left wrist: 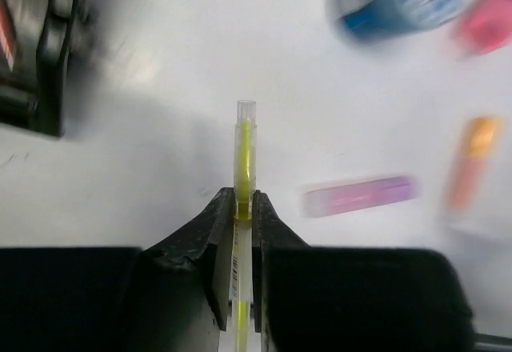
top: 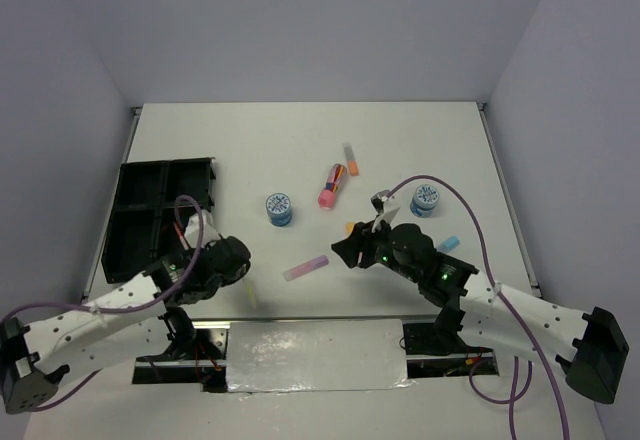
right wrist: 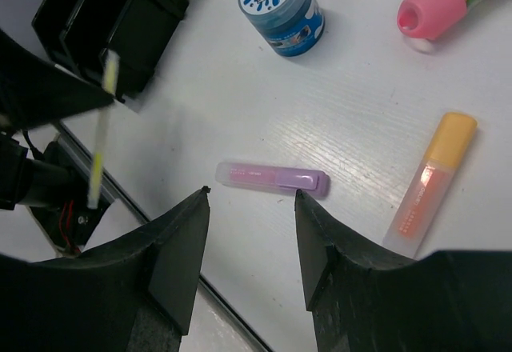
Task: Sort the stationery into containers
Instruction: Pick up the pen from the corner of the board, then place the pen in the storage box.
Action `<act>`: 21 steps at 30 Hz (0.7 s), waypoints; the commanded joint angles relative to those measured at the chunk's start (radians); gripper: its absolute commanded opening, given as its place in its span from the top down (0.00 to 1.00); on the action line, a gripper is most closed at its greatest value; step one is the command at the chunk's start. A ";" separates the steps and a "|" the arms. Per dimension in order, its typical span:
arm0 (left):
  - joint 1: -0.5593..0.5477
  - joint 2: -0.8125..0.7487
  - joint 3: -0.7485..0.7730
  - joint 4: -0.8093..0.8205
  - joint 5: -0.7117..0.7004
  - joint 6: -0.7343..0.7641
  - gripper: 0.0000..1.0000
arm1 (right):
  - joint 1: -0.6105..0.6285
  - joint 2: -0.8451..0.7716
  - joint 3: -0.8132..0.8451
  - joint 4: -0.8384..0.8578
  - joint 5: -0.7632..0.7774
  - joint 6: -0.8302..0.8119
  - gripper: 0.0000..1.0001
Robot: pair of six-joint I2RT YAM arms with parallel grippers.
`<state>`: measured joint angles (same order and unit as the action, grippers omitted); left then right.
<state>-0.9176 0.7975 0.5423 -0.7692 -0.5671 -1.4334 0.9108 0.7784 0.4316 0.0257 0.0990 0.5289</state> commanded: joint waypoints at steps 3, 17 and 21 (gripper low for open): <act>-0.001 -0.037 0.257 -0.116 -0.391 0.145 1.00 | -0.023 -0.021 0.019 -0.006 0.015 -0.030 0.45; 0.466 0.028 0.153 0.513 -0.413 0.791 1.00 | -0.044 -0.004 0.036 0.005 -0.058 -0.081 0.45; 0.615 0.086 0.175 0.561 -0.291 0.867 1.00 | -0.047 -0.013 0.022 0.006 -0.071 -0.083 0.45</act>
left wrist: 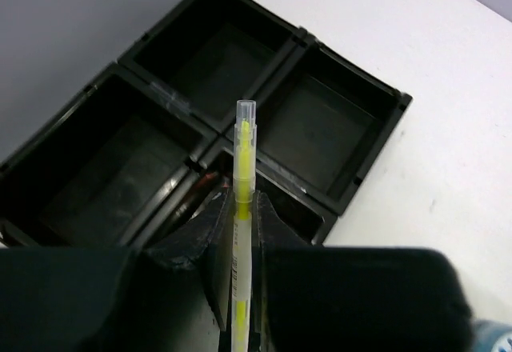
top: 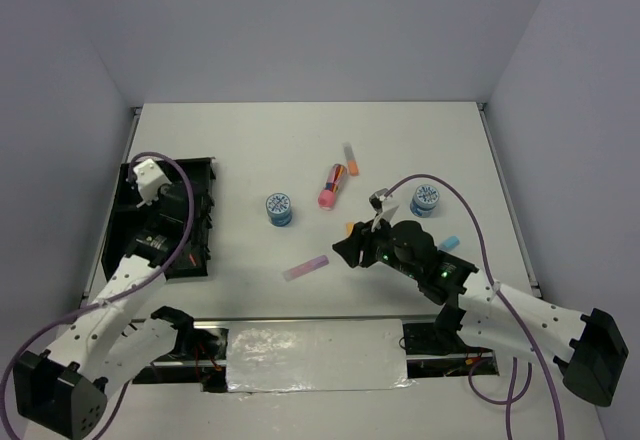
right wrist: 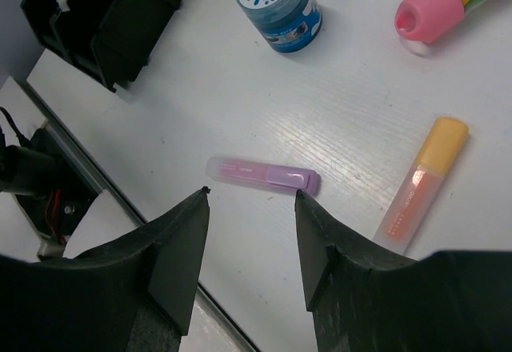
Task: Sort the stationery into containers
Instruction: Place the pen in the storage box.
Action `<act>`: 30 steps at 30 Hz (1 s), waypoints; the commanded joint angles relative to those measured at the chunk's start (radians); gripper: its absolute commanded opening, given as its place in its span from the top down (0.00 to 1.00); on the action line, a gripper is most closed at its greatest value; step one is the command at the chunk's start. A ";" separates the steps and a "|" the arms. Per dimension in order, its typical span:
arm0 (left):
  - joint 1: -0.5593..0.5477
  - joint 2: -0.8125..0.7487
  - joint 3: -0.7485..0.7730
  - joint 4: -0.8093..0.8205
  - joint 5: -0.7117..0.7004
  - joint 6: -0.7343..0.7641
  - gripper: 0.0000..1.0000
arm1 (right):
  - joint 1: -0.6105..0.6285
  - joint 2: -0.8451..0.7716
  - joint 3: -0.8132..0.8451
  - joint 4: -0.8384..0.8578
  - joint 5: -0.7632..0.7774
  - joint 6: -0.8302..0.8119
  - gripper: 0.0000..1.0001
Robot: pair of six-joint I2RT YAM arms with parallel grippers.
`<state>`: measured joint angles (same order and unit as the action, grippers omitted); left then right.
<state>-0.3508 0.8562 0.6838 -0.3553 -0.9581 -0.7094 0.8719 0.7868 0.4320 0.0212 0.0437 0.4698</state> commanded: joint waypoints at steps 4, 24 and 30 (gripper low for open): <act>0.058 0.087 0.020 0.131 0.036 0.117 1.00 | -0.010 -0.035 0.008 0.016 -0.025 -0.025 0.45; 0.061 0.069 -0.191 0.194 -0.036 -0.120 0.72 | -0.008 0.003 -0.004 0.051 -0.038 -0.017 0.45; 0.062 0.136 -0.187 0.162 -0.045 -0.162 0.69 | -0.010 0.014 -0.001 0.054 -0.059 -0.016 0.45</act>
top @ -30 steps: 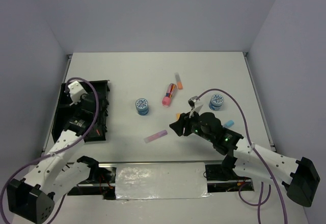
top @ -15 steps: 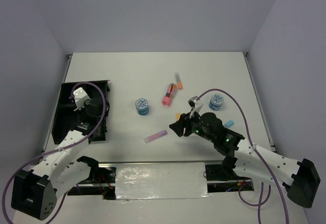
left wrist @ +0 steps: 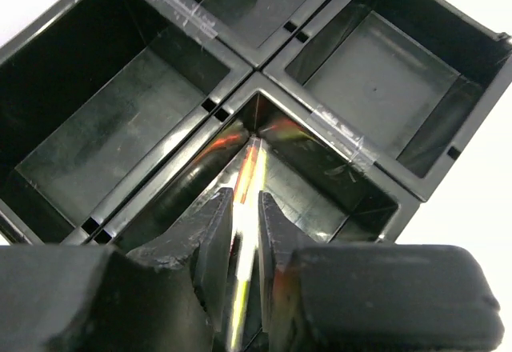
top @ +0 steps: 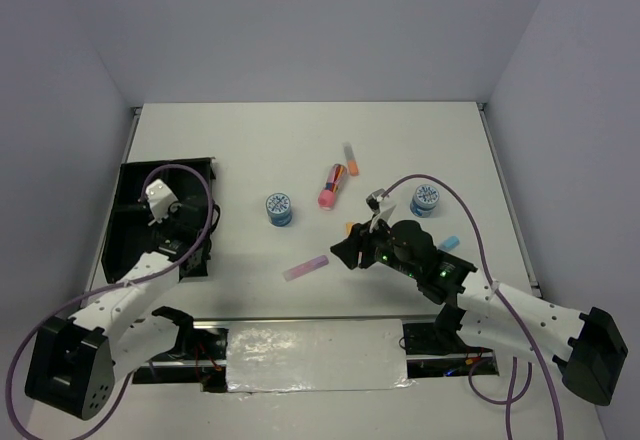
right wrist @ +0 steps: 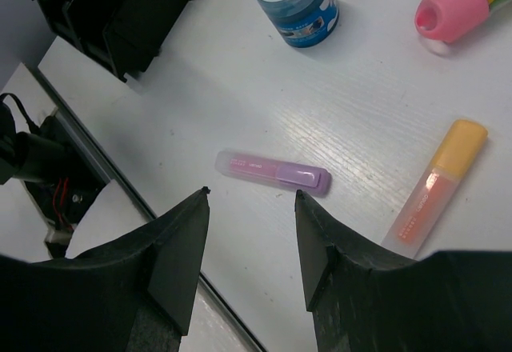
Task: Sort the stationery into containers
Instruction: Place the pen in the storage box, then pick up the stationery from the center of the board.
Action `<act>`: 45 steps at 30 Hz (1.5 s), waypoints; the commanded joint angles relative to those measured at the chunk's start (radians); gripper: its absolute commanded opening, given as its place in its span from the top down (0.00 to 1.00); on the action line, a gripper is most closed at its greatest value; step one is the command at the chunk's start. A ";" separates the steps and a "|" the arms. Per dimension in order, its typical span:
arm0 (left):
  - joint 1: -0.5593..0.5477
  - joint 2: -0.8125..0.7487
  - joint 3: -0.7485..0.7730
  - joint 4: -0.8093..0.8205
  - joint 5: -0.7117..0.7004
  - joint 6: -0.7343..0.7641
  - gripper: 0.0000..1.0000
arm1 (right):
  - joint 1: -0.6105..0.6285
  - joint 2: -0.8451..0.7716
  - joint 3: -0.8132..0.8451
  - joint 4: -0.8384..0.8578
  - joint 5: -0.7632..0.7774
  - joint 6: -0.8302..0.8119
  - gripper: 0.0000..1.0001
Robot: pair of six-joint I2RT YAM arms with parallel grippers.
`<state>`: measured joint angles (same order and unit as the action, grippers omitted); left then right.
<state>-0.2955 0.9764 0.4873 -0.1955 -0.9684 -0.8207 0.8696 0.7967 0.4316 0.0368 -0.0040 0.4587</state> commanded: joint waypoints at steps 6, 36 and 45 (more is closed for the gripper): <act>0.007 0.031 0.033 -0.057 -0.041 -0.086 0.53 | -0.007 0.006 -0.001 0.044 -0.016 0.000 0.45; -0.307 0.450 0.592 -0.079 0.643 0.334 0.01 | -0.015 -0.263 0.203 -0.350 0.196 -0.014 0.09; -0.379 0.650 0.640 -0.044 0.580 0.345 0.01 | -0.015 -0.346 0.168 -0.403 0.122 -0.025 0.09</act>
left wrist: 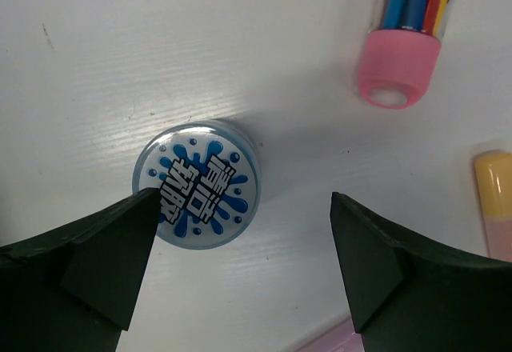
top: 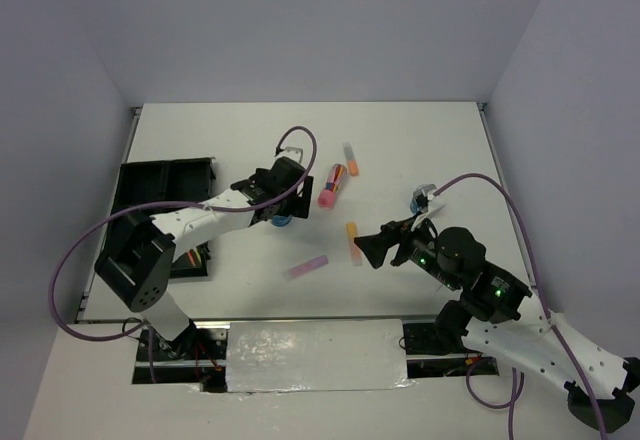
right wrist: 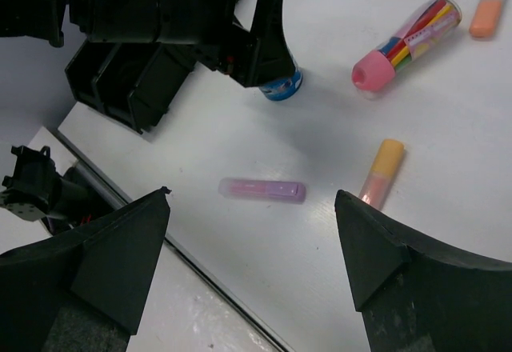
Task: Sort the stationery into containers
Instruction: Pick up the stationery from the center of the board.
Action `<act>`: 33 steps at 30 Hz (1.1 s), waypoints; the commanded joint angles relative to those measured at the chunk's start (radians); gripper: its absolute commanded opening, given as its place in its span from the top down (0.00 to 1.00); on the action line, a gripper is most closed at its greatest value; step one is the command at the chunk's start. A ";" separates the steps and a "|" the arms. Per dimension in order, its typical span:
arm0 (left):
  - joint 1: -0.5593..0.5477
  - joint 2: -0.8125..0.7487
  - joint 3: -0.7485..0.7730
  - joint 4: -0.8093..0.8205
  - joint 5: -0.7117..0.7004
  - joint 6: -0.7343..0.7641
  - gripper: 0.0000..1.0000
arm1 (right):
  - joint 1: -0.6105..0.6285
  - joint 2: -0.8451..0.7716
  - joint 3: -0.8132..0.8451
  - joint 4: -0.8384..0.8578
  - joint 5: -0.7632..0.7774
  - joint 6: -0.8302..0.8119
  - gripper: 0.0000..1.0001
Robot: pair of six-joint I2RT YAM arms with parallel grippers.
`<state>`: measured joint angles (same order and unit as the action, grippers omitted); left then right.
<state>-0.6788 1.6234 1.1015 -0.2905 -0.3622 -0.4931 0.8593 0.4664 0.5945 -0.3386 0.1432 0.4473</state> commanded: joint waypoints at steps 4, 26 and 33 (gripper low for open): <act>0.004 0.061 0.043 0.039 -0.053 0.014 0.02 | -0.005 -0.038 0.004 -0.030 -0.037 -0.019 0.09; -0.016 0.090 0.048 -0.021 -0.195 -0.028 0.03 | -0.005 -0.005 -0.025 0.004 -0.074 -0.044 0.09; 0.005 0.130 0.035 0.017 -0.146 -0.050 0.18 | -0.005 -0.006 -0.028 0.009 -0.076 -0.044 0.09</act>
<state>-0.6846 1.7287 1.1389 -0.3103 -0.5262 -0.5137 0.8593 0.4671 0.5625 -0.3599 0.0711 0.4210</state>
